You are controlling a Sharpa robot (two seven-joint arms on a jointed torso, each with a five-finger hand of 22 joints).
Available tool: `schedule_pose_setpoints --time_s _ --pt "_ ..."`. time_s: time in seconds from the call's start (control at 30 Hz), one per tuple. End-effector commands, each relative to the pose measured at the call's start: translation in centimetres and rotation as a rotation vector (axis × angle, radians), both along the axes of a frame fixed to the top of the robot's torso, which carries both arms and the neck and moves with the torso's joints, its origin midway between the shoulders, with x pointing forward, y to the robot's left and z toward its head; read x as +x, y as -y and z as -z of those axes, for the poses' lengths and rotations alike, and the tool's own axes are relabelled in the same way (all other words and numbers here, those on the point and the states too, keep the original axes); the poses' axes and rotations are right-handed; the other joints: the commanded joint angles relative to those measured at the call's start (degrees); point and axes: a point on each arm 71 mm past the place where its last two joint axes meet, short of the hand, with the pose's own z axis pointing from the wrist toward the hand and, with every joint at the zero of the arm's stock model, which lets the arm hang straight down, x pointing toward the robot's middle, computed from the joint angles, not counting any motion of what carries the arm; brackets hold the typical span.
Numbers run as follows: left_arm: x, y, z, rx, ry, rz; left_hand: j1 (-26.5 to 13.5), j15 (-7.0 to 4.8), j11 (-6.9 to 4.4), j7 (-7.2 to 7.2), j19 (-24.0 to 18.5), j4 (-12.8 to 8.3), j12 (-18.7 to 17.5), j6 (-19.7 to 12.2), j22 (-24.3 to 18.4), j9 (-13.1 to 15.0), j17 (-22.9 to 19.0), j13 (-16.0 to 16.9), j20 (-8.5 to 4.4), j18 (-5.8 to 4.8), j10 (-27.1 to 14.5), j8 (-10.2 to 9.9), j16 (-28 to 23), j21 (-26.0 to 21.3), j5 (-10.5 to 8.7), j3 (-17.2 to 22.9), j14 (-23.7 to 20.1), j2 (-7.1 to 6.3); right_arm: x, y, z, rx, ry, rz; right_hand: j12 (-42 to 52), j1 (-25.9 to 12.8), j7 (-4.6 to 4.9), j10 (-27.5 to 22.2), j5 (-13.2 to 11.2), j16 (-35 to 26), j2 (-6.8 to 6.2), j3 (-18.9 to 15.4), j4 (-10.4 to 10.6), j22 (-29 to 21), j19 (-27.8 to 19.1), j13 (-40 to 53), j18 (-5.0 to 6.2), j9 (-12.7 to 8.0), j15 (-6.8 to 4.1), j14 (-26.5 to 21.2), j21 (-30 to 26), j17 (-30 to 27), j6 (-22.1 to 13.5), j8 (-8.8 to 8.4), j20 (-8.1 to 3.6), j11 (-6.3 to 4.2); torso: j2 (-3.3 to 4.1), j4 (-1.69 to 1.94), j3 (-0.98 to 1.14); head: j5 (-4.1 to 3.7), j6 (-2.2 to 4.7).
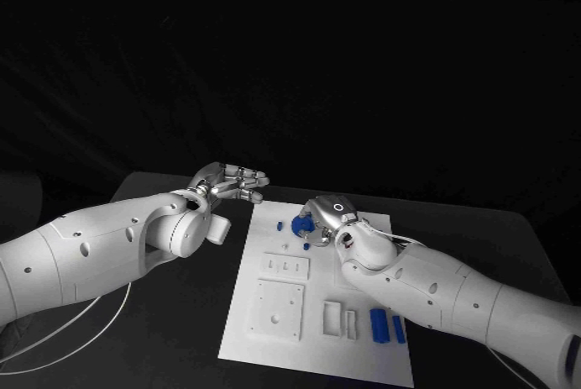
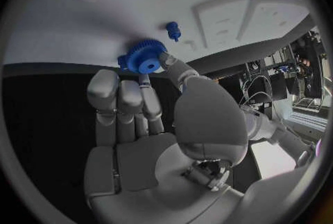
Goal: Assemble the parts on the task board
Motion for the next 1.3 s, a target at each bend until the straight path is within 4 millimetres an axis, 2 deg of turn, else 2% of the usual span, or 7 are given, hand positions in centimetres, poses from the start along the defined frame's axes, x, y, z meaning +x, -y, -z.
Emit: schedule_pose_setpoints --time_s 0.03,0.2,0.27,0.4,0.63,1.03,1.3 --pt "0.0 0.2 -0.1 -0.003 0.002 0.017 0.01 0.14 -0.04 0.3 -0.38 -0.09 0.22 -0.19 -0.05 0.08 -0.06 0.08 0.19 -0.03 -0.28 0.18 -0.3 0.02 0.3 -0.08 -0.1 0.36 0.0 0.1 0.5 -0.001 -0.029 -0.003 -0.7 -0.89 0.67 -0.54 -0.79 -0.51 -0.52 -0.21 0.98 5.84 3.41 2.17 -0.76 -1.12 -0.05 -0.06 -0.42 -0.14 -2.99 0.3 -0.27 0.34 0.04 -0.03 0.04 -0.02 0.04" --pt "0.0 0.3 -0.1 -0.005 0.001 0.018 -0.17 0.16 -0.03 0.33 -0.37 0.04 0.23 -0.32 -0.11 0.07 -0.06 0.09 0.21 -0.04 -0.31 0.16 -0.32 0.0 0.31 -0.07 -0.08 0.38 0.3 0.2 0.7 0.008 -0.072 0.011 -1.54 -7.77 0.91 -1.29 -3.99 -0.94 -0.38 0.84 5.44 5.73 3.44 1.42 -0.2 -1.14 0.35 -0.07 -0.94 -0.24 -5.0 0.35 0.29 0.36 0.06 0.0 0.07 -0.12 0.17" --pt "0.0 0.3 -0.1 -0.008 0.001 0.019 -0.23 0.17 -0.02 0.34 -0.36 0.09 0.23 -0.34 -0.12 0.07 -0.06 0.09 0.22 -0.04 -0.32 0.16 -0.32 -0.01 0.32 -0.08 -0.08 0.39 0.5 0.3 0.8 0.012 -0.099 0.021 -1.48 -10.39 0.86 -1.44 -3.65 -0.94 -0.21 3.95 5.55 5.82 3.46 1.33 -0.21 -1.12 0.33 -0.02 -0.86 -0.08 -4.94 0.34 0.26 0.31 0.07 0.05 0.06 -0.15 0.14" --pt "0.0 0.3 -0.1 -0.011 0.0 0.02 -0.26 0.17 -0.02 0.35 -0.35 0.18 0.22 -0.42 -0.16 0.07 -0.07 0.08 0.23 -0.04 -0.34 0.17 -0.33 -0.05 0.41 -0.02 -0.1 0.51 0.7 0.6 1.0 0.021 -0.14 0.037 -1.17 -13.43 0.77 -1.47 -2.31 -0.92 0.15 5.31 4.56 5.95 3.48 1.3 -0.21 -1.09 0.3 0.04 -0.72 0.23 -4.65 0.37 0.24 0.24 0.08 0.03 0.05 -0.17 0.08" --pt "0.0 0.3 -0.1 -0.014 0.0 0.022 -0.66 0.23 0.01 0.37 -0.37 0.51 0.23 -0.48 -0.23 0.07 -0.08 0.09 0.29 -0.07 -0.43 0.16 -0.36 -0.14 0.5 -0.12 -0.12 0.56 0.9 1.2 1.2 0.036 -0.175 0.052 -0.97 -13.92 0.56 -1.37 -0.86 -0.77 0.24 4.58 4.98 6.02 3.51 1.33 -0.24 -1.03 0.22 0.1 -0.43 0.47 -3.93 0.38 0.18 0.09 0.02 -0.17 0.09 -0.02 -0.06" --pt "0.1 0.1 0.0 -0.011 -0.003 0.016 -0.52 0.25 0.06 0.45 -0.21 0.53 0.23 -0.76 -0.46 0.06 -0.11 0.09 0.31 -0.03 -0.56 0.14 -0.42 -0.36 0.64 -0.07 -0.16 0.4 0.6 2.5 0.9 0.051 -0.189 0.06 -0.49 -13.9 0.26 -1.04 1.19 -0.31 0.21 3.82 5.22 6.12 3.54 1.56 -0.24 -1.0 0.06 0.16 0.09 0.99 -2.88 0.36 0.04 -0.09 0.0 -0.18 0.14 -0.24 -0.18" --pt "0.2 -0.3 0.0 -0.009 -0.002 0.008 -0.49 0.25 0.06 0.48 -0.17 0.52 0.23 -0.89 -0.5 0.07 -0.12 0.09 0.31 -0.03 -0.58 0.15 -0.43 -0.38 0.65 -0.05 -0.14 0.38 0.4 3.8 -0.5 0.12 -0.124 0.071 -0.33 -13.6 0.25 -0.88 3.03 -0.25 -0.16 4.29 4.82 6.16 3.56 1.64 -0.25 -1.02 0.02 0.18 0.41 1.08 -2.78 0.37 -0.03 -0.16 0.0 -0.14 0.19 -0.31 -0.05"
